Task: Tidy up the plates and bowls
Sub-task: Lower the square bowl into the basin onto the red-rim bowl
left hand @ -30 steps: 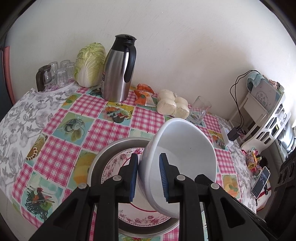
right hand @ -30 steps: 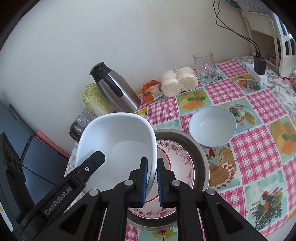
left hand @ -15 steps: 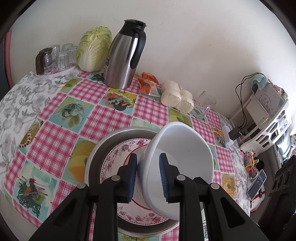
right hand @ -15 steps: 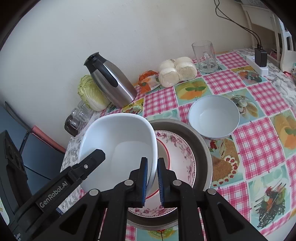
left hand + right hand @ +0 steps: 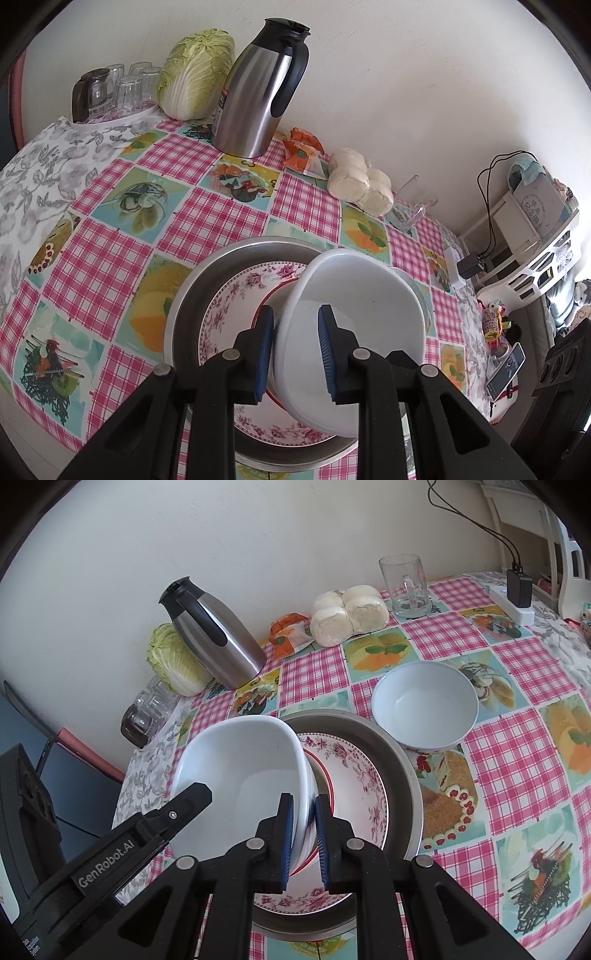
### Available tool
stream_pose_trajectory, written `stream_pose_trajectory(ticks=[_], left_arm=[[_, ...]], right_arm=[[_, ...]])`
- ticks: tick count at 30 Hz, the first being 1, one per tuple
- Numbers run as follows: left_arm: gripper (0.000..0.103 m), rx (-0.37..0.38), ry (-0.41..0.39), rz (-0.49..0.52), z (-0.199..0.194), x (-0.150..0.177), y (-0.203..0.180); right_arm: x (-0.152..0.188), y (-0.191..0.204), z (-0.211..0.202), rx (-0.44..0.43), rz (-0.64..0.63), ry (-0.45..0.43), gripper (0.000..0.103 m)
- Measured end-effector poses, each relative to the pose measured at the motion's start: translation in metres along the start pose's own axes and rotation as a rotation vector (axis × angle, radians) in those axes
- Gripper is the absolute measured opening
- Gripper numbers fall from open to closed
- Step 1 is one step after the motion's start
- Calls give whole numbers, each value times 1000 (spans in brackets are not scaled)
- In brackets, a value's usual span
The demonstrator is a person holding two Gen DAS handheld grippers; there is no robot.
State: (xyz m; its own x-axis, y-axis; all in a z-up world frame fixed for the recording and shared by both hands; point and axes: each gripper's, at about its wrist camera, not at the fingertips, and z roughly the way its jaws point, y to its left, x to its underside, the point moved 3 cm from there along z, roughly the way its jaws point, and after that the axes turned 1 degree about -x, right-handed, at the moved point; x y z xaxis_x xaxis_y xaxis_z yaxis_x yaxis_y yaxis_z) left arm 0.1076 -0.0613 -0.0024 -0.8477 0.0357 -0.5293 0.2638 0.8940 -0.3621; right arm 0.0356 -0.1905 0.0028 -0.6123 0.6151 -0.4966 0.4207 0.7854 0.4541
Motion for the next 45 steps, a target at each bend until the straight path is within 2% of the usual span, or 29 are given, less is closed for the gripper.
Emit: stream_pose_trajectory(ticks=[9, 36, 39, 45], left_arm=[[24, 8, 3, -20, 2, -1, 4], [24, -32, 6, 1, 8, 2, 2], [28, -47, 0, 2, 4, 0, 2], [44, -64, -36, 21, -9, -3, 0]], right_arm=[[1, -4, 9, -2, 16, 11, 16], [0, -7, 9, -19, 18, 9, 16], [-1, -5, 5, -10, 6, -5, 16], [-4, -3, -3, 4, -7, -20, 16]])
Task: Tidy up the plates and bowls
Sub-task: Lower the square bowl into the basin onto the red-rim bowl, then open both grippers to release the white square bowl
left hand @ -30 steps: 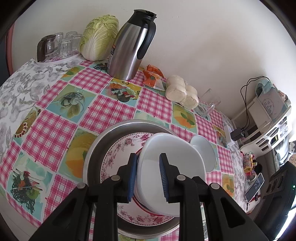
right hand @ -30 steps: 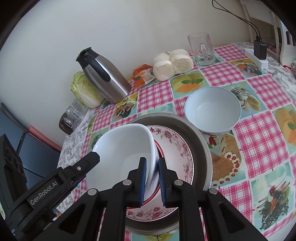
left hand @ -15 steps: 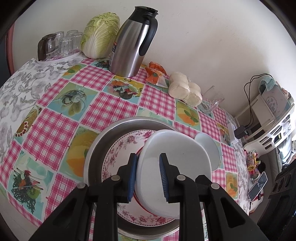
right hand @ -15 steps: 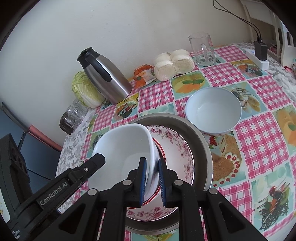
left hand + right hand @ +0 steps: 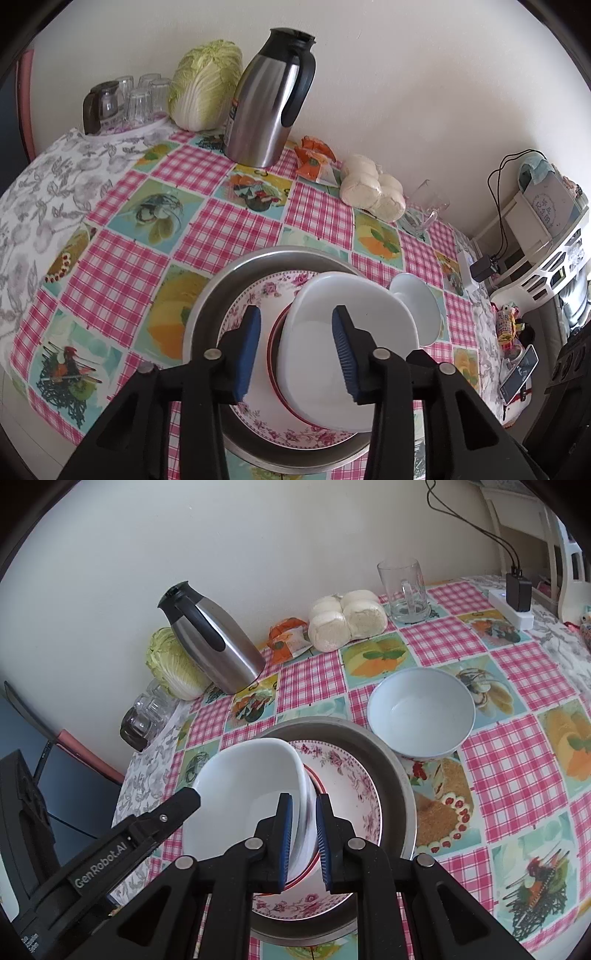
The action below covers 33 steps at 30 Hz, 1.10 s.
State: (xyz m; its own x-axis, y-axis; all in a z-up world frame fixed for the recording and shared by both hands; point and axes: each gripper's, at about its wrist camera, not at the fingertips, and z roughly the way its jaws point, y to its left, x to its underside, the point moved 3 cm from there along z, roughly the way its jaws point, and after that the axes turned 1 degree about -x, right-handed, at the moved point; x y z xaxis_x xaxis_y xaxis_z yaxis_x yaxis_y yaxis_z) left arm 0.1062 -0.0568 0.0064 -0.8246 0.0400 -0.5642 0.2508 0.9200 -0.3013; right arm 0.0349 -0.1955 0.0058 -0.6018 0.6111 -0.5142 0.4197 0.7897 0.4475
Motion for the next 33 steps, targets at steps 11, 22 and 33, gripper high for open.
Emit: stream_pose_trajectory(ticks=[11, 22, 33], left_arm=[[79, -85, -56, 13, -17, -7, 4], [94, -186, -77, 5, -14, -8, 20], [99, -253, -80, -24, -12, -7, 35]], right_arm=[[-7, -3, -13, 21, 5, -26, 44], [-12, -14, -15, 75, 21, -45, 83], [-13, -17, -16, 88, 19, -55, 103]])
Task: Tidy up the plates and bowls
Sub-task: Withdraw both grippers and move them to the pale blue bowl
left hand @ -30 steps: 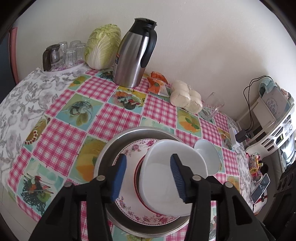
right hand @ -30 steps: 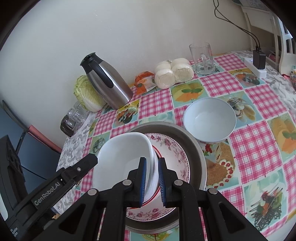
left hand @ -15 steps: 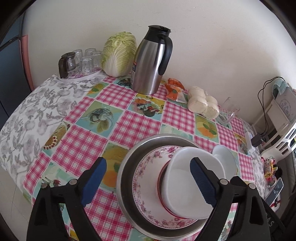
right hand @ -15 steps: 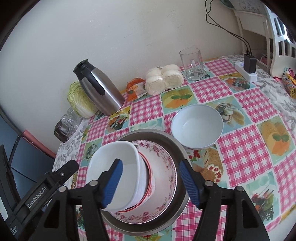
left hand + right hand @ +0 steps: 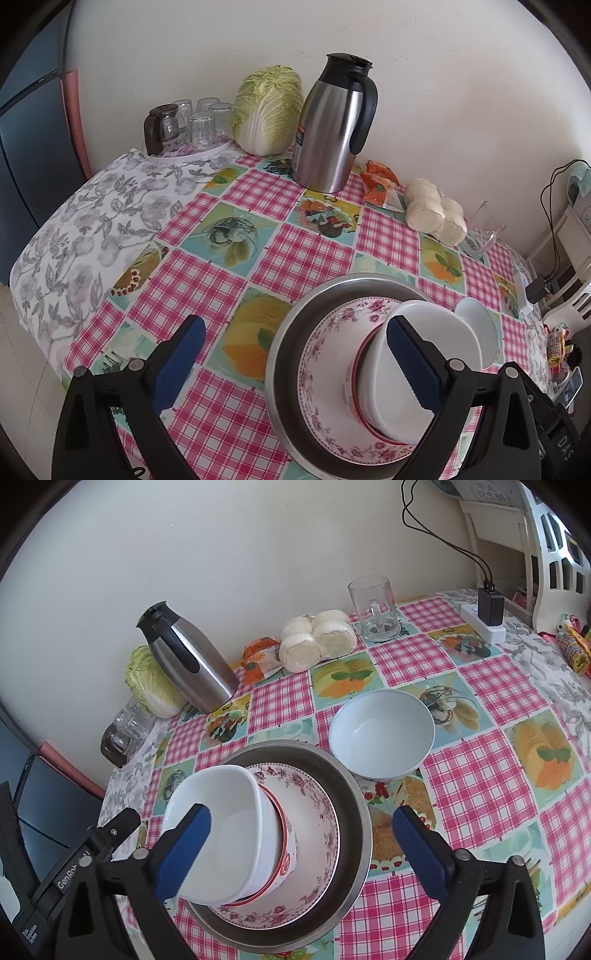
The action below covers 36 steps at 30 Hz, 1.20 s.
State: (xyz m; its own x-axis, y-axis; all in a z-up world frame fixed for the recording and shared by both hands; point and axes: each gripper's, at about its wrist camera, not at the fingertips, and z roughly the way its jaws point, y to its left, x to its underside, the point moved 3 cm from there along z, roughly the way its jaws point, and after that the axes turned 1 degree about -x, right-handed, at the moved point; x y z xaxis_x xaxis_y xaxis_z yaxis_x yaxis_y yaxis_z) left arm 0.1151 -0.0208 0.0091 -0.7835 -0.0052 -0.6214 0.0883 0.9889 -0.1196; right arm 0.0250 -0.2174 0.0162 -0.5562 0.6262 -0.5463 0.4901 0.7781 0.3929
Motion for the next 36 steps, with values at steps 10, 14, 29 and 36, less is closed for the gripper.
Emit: stream_pose_trajectory(ticks=[10, 14, 29, 36], left_arm=[[99, -77, -7, 13, 6, 1, 6], [99, -100, -6, 22, 9, 2, 7], [99, -143, -87, 2, -9, -4, 4], [99, -90, -155, -7, -24, -10, -11]], right_arm=[[-2, -1, -3, 8, -6, -23, 103], [-3, -1, -5, 9, -13, -30, 103], [-10, -17, -15, -7, 16, -41, 103], [-21, -42, -23, 8, 55, -57, 103]])
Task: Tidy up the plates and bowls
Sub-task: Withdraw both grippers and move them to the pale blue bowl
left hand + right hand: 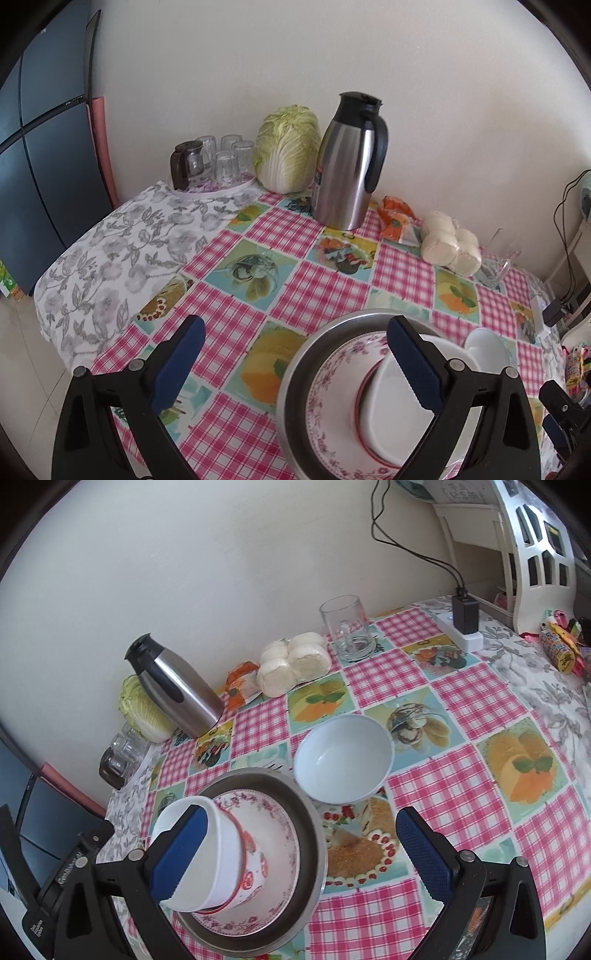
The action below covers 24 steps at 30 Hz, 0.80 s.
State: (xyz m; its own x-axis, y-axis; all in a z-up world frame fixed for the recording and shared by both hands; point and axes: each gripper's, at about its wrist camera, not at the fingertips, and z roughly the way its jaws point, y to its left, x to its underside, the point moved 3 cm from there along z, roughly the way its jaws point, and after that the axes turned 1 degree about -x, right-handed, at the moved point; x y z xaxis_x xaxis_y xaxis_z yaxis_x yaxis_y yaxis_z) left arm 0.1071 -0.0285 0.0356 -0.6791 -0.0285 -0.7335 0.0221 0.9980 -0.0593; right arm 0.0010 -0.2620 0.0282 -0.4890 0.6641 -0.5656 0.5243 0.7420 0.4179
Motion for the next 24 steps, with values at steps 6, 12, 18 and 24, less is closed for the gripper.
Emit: stream_pose_trajectory(ticks=[6, 12, 18, 24], left_arm=[[99, 72, -52, 14, -14, -6, -24], [99, 179, -66, 38, -22, -11, -59], [99, 296, -57, 72, -31, -13, -98], [99, 395, -26, 141, -31, -9, -142]], right_arm=[[-13, -32, -9, 25, 64, -32, 103], [-22, -66, -15, 47, 132, -55, 103], [-28, -90, -18, 68, 170, -67, 103], [-32, -107, -15, 94, 183, -71, 103]])
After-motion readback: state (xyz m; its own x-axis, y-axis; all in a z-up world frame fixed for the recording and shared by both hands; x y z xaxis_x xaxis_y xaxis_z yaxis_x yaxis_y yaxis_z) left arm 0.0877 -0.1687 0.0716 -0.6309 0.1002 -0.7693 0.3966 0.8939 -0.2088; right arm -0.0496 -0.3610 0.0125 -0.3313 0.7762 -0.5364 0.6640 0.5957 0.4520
